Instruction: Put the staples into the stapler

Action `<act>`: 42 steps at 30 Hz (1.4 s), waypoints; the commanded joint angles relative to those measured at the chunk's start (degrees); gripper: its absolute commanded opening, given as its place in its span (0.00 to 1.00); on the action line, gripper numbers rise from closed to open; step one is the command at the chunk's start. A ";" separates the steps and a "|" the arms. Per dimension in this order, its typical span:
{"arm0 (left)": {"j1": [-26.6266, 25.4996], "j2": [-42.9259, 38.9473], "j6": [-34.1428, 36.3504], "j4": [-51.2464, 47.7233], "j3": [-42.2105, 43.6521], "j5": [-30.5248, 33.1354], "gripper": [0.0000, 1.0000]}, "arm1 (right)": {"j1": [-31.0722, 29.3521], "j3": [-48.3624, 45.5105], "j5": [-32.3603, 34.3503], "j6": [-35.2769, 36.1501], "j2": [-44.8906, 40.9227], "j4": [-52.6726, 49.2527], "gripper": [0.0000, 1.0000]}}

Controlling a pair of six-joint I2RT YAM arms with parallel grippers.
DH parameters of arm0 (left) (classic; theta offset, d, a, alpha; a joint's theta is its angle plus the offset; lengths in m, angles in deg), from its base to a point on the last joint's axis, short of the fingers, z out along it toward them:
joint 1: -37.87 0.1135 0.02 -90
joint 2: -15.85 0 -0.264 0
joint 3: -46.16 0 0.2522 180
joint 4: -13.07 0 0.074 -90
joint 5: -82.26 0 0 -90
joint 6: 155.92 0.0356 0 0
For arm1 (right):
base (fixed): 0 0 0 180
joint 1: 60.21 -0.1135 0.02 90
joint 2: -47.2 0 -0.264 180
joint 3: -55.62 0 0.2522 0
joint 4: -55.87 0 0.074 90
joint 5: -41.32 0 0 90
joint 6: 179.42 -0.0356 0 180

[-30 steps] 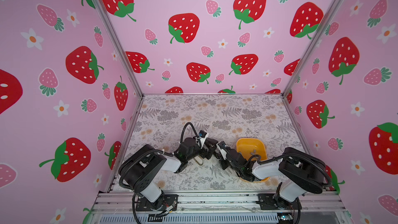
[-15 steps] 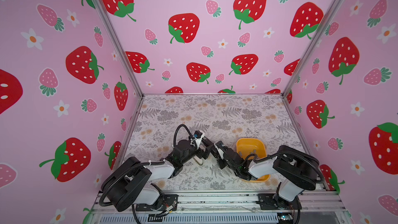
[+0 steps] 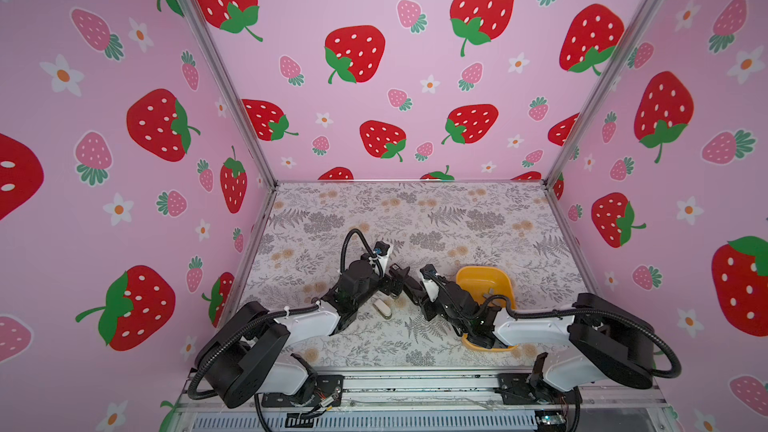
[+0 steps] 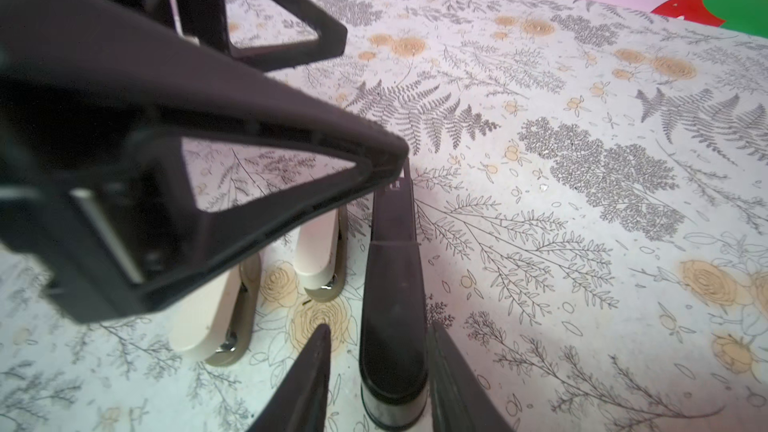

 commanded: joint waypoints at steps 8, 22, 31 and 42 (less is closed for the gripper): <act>-0.10 3.72 -1.19 -2.01 -3.57 1.36 0.99 | -0.25 5.98 2.55 0.29 4.79 -3.05 0.27; -0.26 8.04 -1.04 1.53 -2.75 -1.72 0.99 | -0.24 4.01 1.09 -0.44 8.48 0.01 0.23; -0.62 11.44 -1.13 4.60 -1.95 -1.72 0.99 | -0.25 1.66 0.28 -2.58 11.27 2.18 0.23; -0.89 14.35 -1.31 8.74 -0.40 -1.19 0.99 | -0.25 -1.01 -0.34 -5.01 14.52 4.56 0.22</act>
